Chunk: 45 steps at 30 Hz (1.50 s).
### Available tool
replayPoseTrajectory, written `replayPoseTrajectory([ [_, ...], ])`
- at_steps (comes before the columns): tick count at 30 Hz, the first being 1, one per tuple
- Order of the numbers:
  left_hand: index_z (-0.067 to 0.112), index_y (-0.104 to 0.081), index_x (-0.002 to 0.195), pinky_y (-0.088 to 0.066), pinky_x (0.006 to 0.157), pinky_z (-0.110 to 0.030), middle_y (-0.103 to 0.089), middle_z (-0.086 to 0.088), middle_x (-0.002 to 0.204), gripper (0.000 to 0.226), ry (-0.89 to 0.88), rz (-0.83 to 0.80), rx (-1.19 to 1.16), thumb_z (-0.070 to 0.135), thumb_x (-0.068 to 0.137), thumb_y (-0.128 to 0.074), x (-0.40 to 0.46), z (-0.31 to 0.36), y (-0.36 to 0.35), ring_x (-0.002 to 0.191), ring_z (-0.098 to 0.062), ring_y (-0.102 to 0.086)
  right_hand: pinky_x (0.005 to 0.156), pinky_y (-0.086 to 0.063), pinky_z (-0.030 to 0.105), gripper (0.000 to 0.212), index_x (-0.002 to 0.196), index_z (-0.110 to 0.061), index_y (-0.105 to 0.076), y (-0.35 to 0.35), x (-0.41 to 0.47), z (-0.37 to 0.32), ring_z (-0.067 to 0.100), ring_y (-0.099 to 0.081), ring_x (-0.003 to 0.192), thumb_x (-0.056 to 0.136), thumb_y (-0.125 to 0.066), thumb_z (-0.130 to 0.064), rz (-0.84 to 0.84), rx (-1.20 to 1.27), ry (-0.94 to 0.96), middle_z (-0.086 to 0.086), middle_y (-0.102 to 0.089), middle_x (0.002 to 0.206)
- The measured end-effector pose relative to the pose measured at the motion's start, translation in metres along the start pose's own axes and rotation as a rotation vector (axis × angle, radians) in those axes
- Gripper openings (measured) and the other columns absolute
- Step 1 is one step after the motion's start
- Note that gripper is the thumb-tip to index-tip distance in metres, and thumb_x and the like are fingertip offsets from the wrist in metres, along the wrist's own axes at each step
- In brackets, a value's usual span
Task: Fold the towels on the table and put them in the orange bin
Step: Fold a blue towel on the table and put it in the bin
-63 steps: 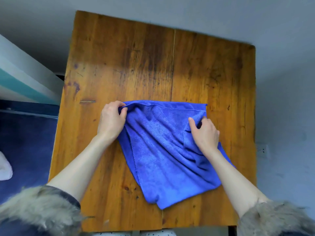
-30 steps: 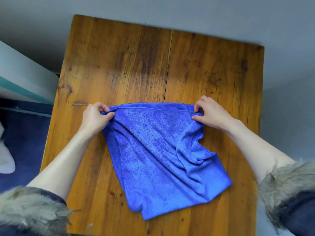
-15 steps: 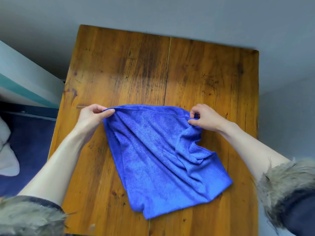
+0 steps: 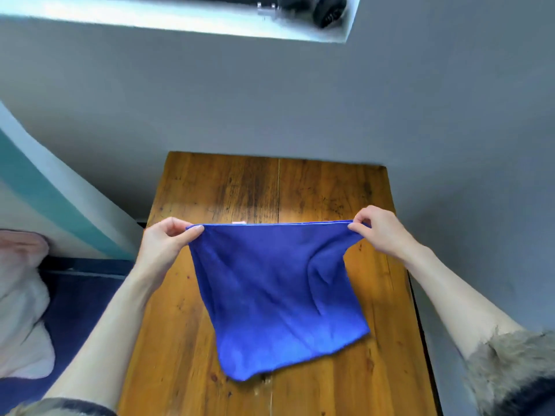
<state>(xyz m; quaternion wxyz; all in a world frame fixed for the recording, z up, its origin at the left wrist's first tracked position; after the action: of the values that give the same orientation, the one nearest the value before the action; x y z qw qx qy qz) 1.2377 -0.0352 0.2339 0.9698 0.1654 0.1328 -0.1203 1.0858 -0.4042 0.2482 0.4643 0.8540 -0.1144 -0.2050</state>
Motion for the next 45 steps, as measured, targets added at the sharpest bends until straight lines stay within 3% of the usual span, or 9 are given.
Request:
replayPoseTrajectory([
  [6, 0.011, -0.067, 0.076, -0.046, 0.051, -0.026, -0.068, -0.002, 0.073, 0.009, -0.139, -0.019, -0.079, 0.017, 0.078, -0.074, -0.015, 0.084, 0.032, 0.058, -0.009, -0.058, 0.072, -0.039, 0.029, 0.007, 0.078, -0.014, -0.062, 0.09, -0.049, -0.053, 0.019, -0.053, 0.079, 0.085, -0.064, -0.014, 0.224, -0.032, 0.068, 0.0, -0.056, 0.084],
  [12, 0.013, -0.063, 0.075, -0.045, 0.056, -0.007, -0.067, 0.003, 0.074, 0.01, -0.398, -0.072, -0.09, 0.01, 0.081, -0.07, -0.031, 0.184, 0.065, 0.06, 0.004, -0.06, 0.07, -0.037, 0.025, 0.002, 0.08, -0.002, -0.063, 0.164, -0.099, -0.103, 0.021, -0.052, 0.075, 0.081, -0.062, -0.001, 0.498, -0.054, 0.142, 0.008, -0.059, 0.082],
  [18, 0.012, -0.061, 0.074, -0.047, 0.063, -0.019, -0.066, -0.003, 0.077, 0.013, -0.538, -0.015, -0.035, 0.006, 0.08, -0.07, -0.052, 0.225, 0.095, 0.067, -0.009, -0.059, 0.056, -0.034, 0.016, 0.016, 0.068, -0.004, -0.062, 0.215, -0.133, -0.139, 0.018, -0.051, 0.064, 0.077, -0.073, -0.011, 0.691, 0.102, 0.192, 0.004, -0.06, 0.071],
  [25, 0.012, -0.06, 0.072, -0.045, 0.056, -0.005, -0.064, -0.002, 0.074, 0.017, -0.617, 0.042, -0.003, 0.002, 0.075, -0.073, -0.074, 0.25, 0.108, 0.063, -0.005, -0.059, 0.07, -0.043, 0.023, 0.006, 0.08, -0.012, -0.066, 0.239, -0.142, -0.146, 0.016, -0.059, 0.076, 0.082, -0.064, -0.006, 0.598, 0.23, 0.176, 0.001, -0.065, 0.081],
  [28, 0.01, -0.06, 0.073, -0.047, 0.063, -0.013, -0.063, -0.004, 0.076, 0.016, -0.571, 0.04, -0.043, 0.0, 0.075, -0.073, -0.076, 0.249, 0.115, 0.069, -0.012, -0.057, 0.068, -0.044, 0.016, 0.009, 0.082, -0.011, -0.066, 0.24, -0.14, -0.148, 0.01, -0.058, 0.071, 0.083, -0.063, -0.003, 0.538, 0.353, 0.186, -0.002, -0.064, 0.077],
  [33, 0.008, -0.058, 0.073, -0.045, 0.058, -0.004, -0.06, -0.005, 0.075, 0.017, -0.523, 0.031, -0.141, -0.005, 0.077, -0.069, -0.075, 0.239, 0.124, 0.069, -0.011, -0.055, 0.061, -0.045, 0.005, 0.013, 0.077, -0.011, -0.065, 0.233, -0.139, -0.152, -0.006, -0.057, 0.057, 0.082, -0.065, 0.001, 0.457, 0.613, 0.234, 0.001, -0.065, 0.074],
  [38, 0.011, -0.06, 0.074, -0.048, 0.067, -0.012, -0.062, -0.003, 0.077, 0.018, -0.508, 0.031, -0.153, -0.004, 0.079, -0.067, -0.068, 0.232, 0.13, 0.068, -0.006, -0.06, 0.07, -0.05, 0.011, 0.018, 0.079, -0.011, -0.066, 0.224, -0.135, -0.147, 0.005, -0.062, 0.069, 0.084, -0.06, 0.006, 0.347, 0.768, 0.232, 0.004, -0.067, 0.079],
  [41, 0.011, -0.061, 0.075, -0.048, 0.062, -0.005, -0.063, -0.003, 0.078, 0.018, -0.508, 0.009, -0.153, -0.005, 0.079, -0.066, -0.064, 0.231, 0.131, 0.059, 0.005, -0.061, 0.074, -0.051, 0.015, 0.021, 0.081, -0.01, -0.067, 0.22, -0.132, -0.145, 0.01, -0.062, 0.074, 0.085, -0.058, 0.008, 0.299, 0.798, 0.231, 0.004, -0.068, 0.081],
  [45, 0.013, -0.061, 0.075, -0.047, 0.061, -0.004, -0.064, -0.001, 0.078, 0.018, -0.504, 0.015, -0.114, -0.004, 0.079, -0.067, -0.059, 0.232, 0.131, 0.067, -0.004, -0.061, 0.077, -0.052, 0.019, 0.019, 0.083, -0.01, -0.067, 0.221, -0.13, -0.142, 0.011, -0.063, 0.076, 0.084, -0.059, 0.006, 0.308, 0.817, 0.237, 0.006, -0.069, 0.083],
])
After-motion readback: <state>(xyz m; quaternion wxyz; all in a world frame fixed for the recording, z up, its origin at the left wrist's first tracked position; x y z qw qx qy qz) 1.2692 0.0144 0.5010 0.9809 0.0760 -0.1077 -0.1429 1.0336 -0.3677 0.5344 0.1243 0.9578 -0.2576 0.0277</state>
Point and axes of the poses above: each hand's wrist, its own x-axis towards the middle knuckle, its own y-axis out of the back of the hand, z = x × y, the point moved 9 cm from there along x, towards the middle knuckle
